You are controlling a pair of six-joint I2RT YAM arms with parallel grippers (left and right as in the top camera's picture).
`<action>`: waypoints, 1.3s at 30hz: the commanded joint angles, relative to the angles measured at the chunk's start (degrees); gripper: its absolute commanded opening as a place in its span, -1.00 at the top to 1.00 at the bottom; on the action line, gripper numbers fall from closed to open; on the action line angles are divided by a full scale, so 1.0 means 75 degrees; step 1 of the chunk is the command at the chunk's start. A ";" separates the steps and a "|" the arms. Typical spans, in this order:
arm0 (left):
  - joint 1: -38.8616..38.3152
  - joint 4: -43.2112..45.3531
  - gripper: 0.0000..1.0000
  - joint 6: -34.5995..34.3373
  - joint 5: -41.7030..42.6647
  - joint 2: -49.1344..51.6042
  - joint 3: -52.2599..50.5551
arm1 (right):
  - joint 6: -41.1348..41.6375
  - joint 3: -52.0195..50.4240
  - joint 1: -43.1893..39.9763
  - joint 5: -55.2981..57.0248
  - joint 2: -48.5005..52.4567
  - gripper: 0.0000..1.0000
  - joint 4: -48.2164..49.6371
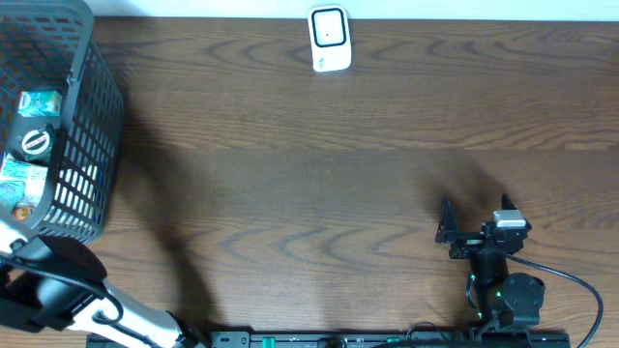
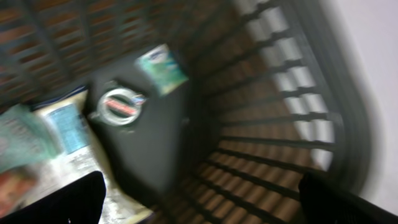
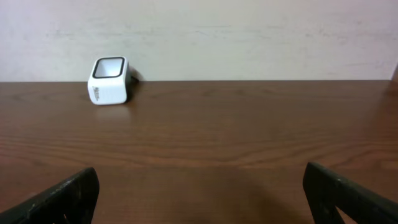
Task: Scan the item barcode
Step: 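Reach the left gripper into the grey basket and grasp the white snack bag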
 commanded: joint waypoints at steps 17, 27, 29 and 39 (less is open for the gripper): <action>-0.1011 -0.2206 -0.96 -0.2209 -0.3611 0.2847 -0.0108 | -0.0006 -0.0020 -0.0061 0.0029 -0.0026 -0.99 -0.0020; -0.1040 -0.2390 -0.96 -0.2664 -0.4473 0.3803 -0.0437 | -0.0006 -0.0020 -0.0061 0.0029 -0.0026 -0.98 -0.0020; -0.1043 -0.2384 -0.95 -0.2664 -0.4462 0.3879 -0.0504 | -0.0006 -0.0020 -0.0061 0.0029 -0.0023 -0.98 -0.0017; -0.1032 -0.2769 0.85 -0.2605 -0.4229 0.3634 -0.0411 | -0.0006 -0.0020 -0.0061 0.0029 -0.0026 -0.99 -0.0020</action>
